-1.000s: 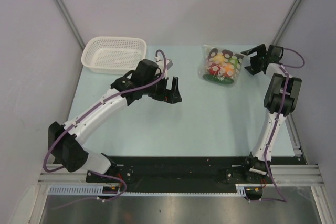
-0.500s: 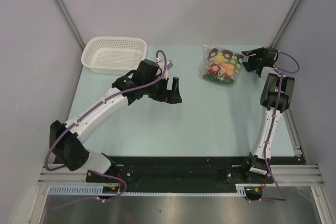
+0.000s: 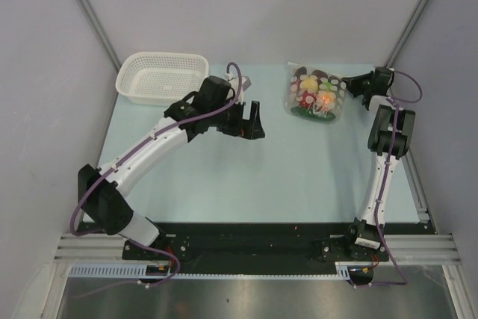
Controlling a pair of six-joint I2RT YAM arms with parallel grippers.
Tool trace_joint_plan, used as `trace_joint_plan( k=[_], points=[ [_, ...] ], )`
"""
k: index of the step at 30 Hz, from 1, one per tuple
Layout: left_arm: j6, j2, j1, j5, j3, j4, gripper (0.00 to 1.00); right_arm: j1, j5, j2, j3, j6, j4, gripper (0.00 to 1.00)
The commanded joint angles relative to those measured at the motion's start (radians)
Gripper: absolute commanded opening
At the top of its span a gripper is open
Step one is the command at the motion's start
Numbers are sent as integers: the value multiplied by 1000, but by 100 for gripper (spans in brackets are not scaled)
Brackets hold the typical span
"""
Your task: Open the zip-top bag and remove the fake food
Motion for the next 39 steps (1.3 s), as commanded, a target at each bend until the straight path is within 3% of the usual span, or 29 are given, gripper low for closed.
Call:
trace_joint_plan(
  k=[1, 8, 13, 19, 24, 32, 39],
  points=[
    [43, 25, 6, 19, 126, 75, 99, -30, -158, -36, 57, -102, 75, 0],
    [145, 132, 4, 64, 263, 259, 95, -53, -353, -228, 36, -404, -145, 0],
    [152, 314, 6, 116, 451, 354, 94, -43, -477, -346, 30, -609, -288, 0],
    [122, 517, 4, 166, 689, 435, 92, 5, -565, -444, 34, -873, -483, 0],
    [-6, 624, 0, 160, 769, 669, 86, 48, -663, -530, 1, -1047, -615, 0],
    [-131, 811, -14, 177, 953, 760, 78, 59, -816, -633, -188, -1180, -618, 0],
    [-145, 900, -32, 245, 976, 803, 72, 43, -904, -673, -219, -1122, -595, 0]
  ],
)
